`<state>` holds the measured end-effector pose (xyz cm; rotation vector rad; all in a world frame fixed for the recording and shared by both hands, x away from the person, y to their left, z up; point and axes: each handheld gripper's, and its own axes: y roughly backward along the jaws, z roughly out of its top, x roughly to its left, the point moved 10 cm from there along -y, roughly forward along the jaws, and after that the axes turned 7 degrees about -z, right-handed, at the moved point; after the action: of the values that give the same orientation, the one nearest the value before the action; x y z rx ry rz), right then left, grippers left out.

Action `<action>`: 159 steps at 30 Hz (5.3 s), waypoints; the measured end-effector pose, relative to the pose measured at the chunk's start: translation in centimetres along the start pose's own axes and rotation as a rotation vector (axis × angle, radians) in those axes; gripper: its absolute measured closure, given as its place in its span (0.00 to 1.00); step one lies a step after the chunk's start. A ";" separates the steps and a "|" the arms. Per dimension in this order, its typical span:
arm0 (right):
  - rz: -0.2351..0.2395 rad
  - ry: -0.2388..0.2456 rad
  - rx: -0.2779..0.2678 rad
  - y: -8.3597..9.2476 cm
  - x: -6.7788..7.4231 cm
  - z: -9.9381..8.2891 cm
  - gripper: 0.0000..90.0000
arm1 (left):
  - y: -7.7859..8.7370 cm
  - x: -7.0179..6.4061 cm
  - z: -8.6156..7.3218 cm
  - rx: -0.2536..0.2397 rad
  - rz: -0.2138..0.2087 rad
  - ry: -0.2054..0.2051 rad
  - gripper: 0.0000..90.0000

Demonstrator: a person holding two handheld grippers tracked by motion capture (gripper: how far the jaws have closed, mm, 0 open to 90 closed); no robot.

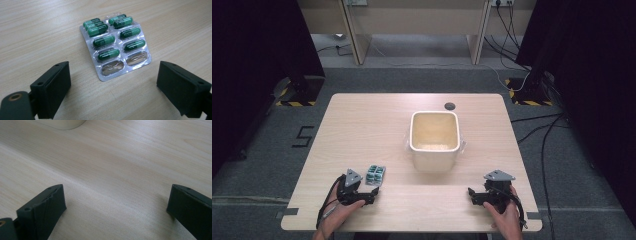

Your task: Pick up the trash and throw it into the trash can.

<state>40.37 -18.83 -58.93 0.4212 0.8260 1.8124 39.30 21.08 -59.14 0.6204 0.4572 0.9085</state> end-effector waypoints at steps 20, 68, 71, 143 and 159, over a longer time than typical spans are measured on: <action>0.000 0.000 0.000 0.0 0.0 0.0 0.02 | 0.1 0.0 0.3 -0.027 -0.018 0.027 0.16; 0.002 0.004 -0.001 0.0 0.0 0.0 0.02 | -3.1 0.7 3.6 -0.016 0.058 0.042 0.34; 0.005 0.005 0.001 0.0 0.1 0.0 0.02 | -3.1 0.7 3.7 -0.017 0.052 0.039 0.37; 0.006 0.007 -0.001 0.0 0.1 0.0 0.02 | 2.3 -3.0 18.0 -0.156 -0.184 -0.095 0.37; 0.006 0.009 -0.003 0.0 0.1 0.0 0.02 | 2.4 -5.1 21.7 -0.178 -0.236 -0.126 0.37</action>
<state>40.36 -18.73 -58.94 0.4147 0.8289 1.8222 48.35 11.41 -41.00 0.4474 0.3246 0.6726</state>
